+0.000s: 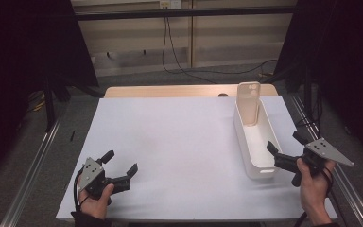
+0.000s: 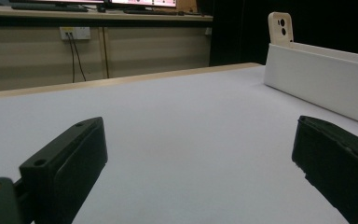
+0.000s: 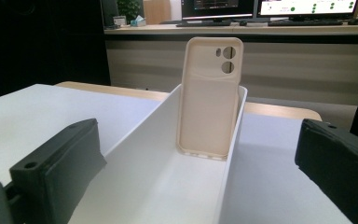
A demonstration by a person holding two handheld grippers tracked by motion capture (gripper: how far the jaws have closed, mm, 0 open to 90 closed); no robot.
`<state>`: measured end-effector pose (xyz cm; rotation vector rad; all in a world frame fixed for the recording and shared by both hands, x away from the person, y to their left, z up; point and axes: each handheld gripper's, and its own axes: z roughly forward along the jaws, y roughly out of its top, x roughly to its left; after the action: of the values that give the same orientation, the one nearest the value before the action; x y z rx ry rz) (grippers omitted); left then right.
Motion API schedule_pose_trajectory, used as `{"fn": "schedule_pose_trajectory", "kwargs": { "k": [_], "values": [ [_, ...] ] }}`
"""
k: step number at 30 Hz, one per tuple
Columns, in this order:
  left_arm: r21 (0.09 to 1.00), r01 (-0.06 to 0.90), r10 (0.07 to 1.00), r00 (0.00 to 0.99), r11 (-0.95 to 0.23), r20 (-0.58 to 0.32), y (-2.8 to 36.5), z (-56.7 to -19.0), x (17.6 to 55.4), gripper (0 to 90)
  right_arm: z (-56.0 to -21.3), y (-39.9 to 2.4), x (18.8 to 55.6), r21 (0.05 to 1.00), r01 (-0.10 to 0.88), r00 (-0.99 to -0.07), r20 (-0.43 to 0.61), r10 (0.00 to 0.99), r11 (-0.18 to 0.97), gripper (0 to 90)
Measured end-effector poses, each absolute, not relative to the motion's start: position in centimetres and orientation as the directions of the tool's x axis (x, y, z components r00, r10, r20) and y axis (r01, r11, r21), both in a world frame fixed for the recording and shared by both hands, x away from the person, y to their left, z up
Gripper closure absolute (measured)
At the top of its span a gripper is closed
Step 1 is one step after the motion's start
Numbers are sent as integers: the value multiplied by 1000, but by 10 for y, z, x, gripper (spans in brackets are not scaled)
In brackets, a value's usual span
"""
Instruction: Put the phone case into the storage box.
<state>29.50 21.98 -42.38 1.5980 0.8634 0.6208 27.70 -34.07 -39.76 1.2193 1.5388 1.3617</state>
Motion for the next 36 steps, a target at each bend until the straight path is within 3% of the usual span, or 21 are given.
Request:
{"fn": "schedule_pose_trajectory", "kwargs": {
  "k": [19, 36],
  "values": [
    [978, 193, 822, 567, -74, -50, 223, -424, 288, 30, -409, -342, 227, 984, 179, -269, 69, 961, -21, 0],
    [977, 200, 827, 559, -75, -51, 225, -424, 283, 30, -422, -343, 213, 980, 200, -256, 64, 965, -13, 0]
  ]
}}
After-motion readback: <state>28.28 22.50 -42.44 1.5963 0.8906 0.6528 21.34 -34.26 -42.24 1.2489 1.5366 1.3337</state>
